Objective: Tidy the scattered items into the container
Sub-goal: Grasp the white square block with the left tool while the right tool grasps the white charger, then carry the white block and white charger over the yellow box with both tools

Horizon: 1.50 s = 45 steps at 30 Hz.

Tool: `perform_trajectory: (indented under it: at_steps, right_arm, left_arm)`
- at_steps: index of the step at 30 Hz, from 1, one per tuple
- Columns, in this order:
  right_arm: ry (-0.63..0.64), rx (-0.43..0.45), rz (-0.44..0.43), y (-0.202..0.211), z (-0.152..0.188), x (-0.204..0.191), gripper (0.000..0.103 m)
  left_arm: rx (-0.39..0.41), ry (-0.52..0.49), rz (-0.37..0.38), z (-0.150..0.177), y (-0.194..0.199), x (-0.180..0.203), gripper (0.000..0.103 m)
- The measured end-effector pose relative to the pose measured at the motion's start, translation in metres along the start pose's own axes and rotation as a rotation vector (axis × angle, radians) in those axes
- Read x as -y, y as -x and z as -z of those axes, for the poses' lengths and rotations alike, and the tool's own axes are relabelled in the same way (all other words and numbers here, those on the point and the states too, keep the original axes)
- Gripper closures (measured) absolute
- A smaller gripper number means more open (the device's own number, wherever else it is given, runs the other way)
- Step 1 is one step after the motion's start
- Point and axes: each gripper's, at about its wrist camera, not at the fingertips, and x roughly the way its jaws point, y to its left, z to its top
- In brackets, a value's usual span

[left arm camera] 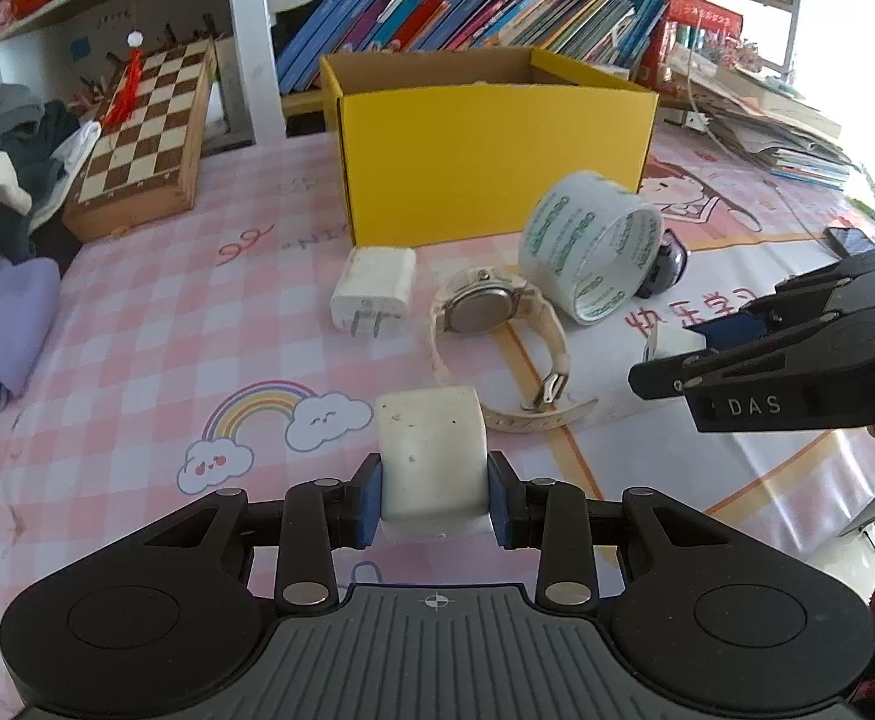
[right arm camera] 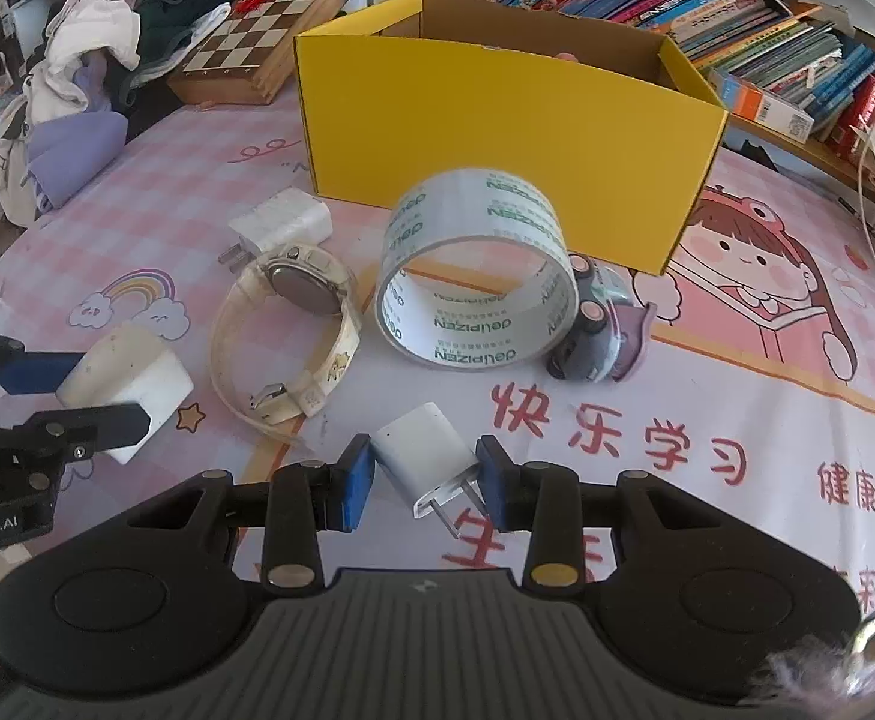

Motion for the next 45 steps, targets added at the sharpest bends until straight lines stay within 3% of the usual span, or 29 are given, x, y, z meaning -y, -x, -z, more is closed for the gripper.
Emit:
perform_trajectory:
  at_steps: [17,26,35,45]
  right_arm:
    - [0.037,0.006,0.020,0.029,0.011,-0.008,0.068]
    - [0.092,0.000,-0.019,0.044,0.007,-0.013,0.068]
    - [0.094,0.052,-0.052,0.063,-0.018,0.004,0.068]
    - [0.145,0.156,-0.077,0.076,-0.069,0.034,0.068]
  left_arm:
    - [0.028,-0.045,0.059,0.001,0.018,0.008,0.070]
    - [0.051,-0.071,0.084,-0.010,0.028,0.012,0.070]
    - [0.100,-0.072,0.119,-0.040,0.035,0.017,0.070]
    - [0.191,-0.087,0.117,-0.091,0.033,0.023,0.070]
